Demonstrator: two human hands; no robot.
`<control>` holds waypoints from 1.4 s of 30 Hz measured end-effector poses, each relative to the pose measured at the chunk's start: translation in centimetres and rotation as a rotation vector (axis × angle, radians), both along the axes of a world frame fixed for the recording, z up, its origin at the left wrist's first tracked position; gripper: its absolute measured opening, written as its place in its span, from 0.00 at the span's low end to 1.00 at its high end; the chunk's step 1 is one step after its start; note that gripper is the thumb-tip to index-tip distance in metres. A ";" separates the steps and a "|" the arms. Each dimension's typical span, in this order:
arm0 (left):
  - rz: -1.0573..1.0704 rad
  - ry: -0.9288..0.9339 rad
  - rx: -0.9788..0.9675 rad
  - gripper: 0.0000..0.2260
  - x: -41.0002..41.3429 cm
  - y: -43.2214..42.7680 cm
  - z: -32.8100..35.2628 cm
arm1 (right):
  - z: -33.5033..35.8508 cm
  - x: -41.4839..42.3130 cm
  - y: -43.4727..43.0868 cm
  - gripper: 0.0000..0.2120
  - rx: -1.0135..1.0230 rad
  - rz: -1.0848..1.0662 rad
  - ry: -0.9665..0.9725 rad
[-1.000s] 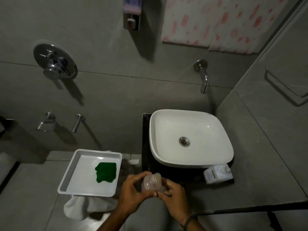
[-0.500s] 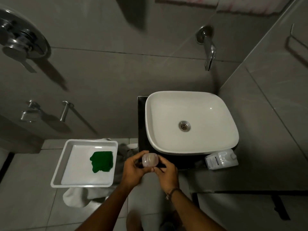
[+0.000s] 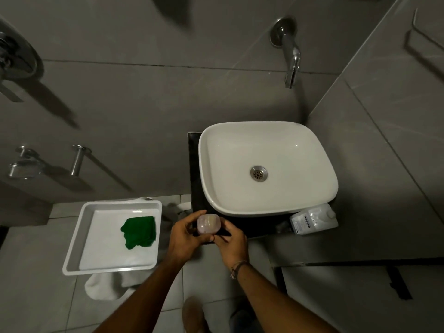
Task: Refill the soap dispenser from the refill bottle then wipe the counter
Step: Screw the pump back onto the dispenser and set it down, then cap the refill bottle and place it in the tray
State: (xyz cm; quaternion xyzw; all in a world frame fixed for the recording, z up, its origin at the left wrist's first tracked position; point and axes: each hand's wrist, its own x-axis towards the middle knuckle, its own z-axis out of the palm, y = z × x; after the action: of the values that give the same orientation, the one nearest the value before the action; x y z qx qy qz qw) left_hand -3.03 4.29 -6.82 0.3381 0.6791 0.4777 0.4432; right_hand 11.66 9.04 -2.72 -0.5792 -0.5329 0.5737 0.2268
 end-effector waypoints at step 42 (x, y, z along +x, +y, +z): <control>-0.330 0.908 0.007 0.27 30.0 11.7 5.1 | 0.7 29.2 14.2 0.27 0.194 -0.189 -0.484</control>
State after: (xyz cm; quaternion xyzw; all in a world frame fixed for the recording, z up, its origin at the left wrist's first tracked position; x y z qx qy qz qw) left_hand 26.94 15.99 -1.67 0.6171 0.7395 0.2074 0.1709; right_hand 40.85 23.26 -2.00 -0.7223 -0.5675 0.3412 0.1997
